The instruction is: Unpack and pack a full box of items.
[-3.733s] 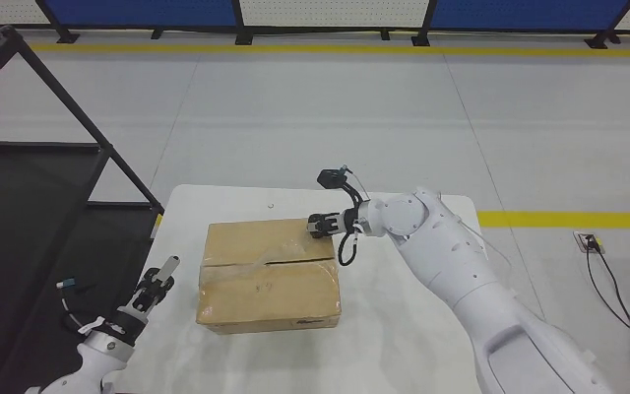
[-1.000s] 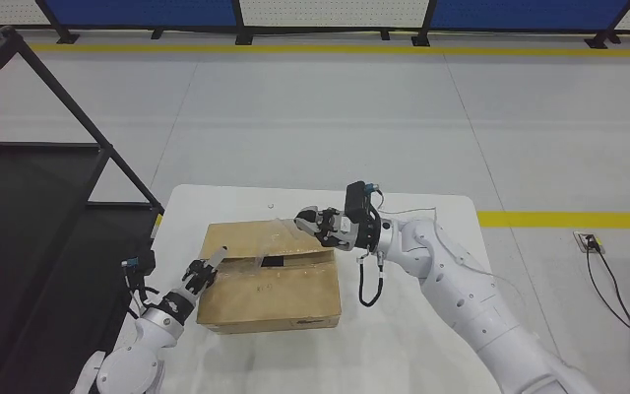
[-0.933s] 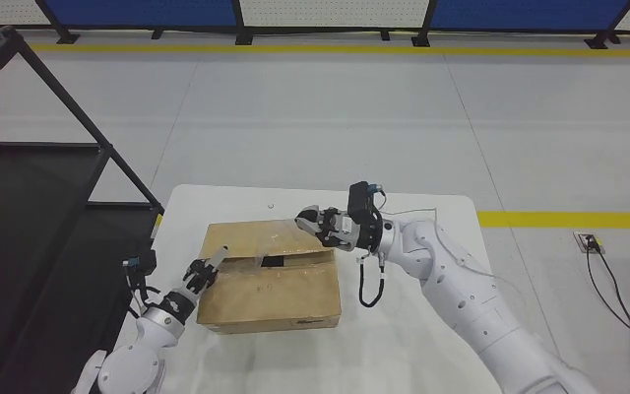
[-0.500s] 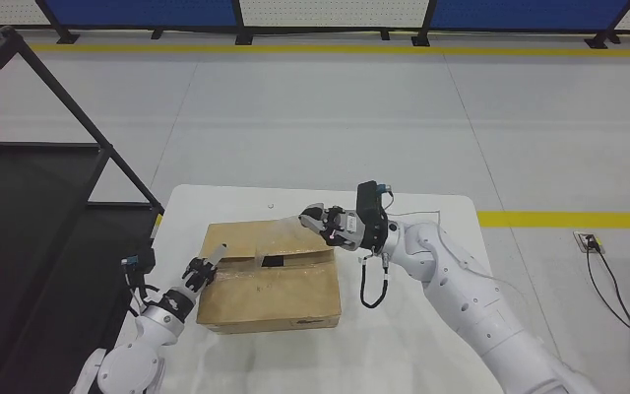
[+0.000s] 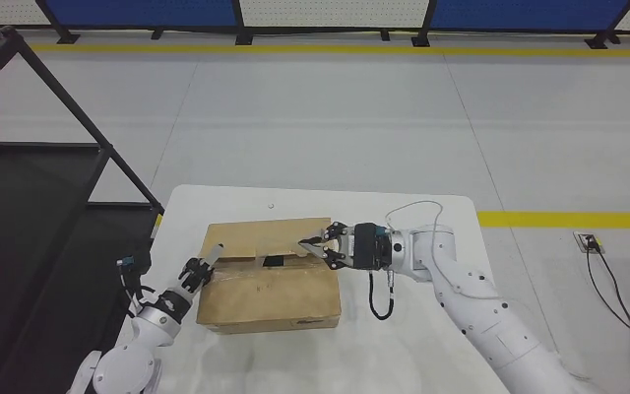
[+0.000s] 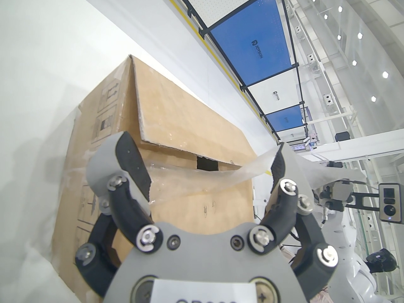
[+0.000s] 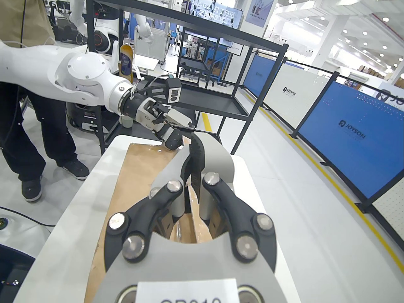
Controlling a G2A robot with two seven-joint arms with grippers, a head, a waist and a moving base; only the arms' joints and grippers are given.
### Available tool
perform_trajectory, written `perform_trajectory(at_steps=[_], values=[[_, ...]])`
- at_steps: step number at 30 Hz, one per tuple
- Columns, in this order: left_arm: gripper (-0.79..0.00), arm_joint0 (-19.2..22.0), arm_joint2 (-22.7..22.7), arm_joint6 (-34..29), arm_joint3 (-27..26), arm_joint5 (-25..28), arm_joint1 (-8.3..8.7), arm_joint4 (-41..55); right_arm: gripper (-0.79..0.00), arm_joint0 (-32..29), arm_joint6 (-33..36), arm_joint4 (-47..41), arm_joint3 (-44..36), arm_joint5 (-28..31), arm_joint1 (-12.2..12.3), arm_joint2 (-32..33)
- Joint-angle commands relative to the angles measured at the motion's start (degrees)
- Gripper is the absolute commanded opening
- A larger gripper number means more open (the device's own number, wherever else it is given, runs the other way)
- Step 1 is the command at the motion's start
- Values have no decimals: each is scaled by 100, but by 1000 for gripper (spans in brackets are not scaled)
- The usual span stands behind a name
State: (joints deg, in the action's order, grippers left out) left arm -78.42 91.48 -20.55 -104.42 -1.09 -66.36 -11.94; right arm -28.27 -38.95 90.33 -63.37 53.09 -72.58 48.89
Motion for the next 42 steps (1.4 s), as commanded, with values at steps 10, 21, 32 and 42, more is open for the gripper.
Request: perform_trajectory(at_steps=[10, 21, 32, 42], values=[[0, -76, 84, 41, -47, 14, 5, 23, -785, 3, 15, -10, 5, -5, -2, 2], [0, -174, 194, 168, -141, 91, 5, 112, -785, -125, -1069, 2029, -734, -1188, 224, -37], [0, -177, 309, 331, -230, 116, -11, 398, -785, -192, -2131, 3065, -652, -1935, 418, -15], [0, -405, 307, -398, -183, 1165, 64, -65, -785, -192, -2131, 3065, -652, -1935, 418, -15]])
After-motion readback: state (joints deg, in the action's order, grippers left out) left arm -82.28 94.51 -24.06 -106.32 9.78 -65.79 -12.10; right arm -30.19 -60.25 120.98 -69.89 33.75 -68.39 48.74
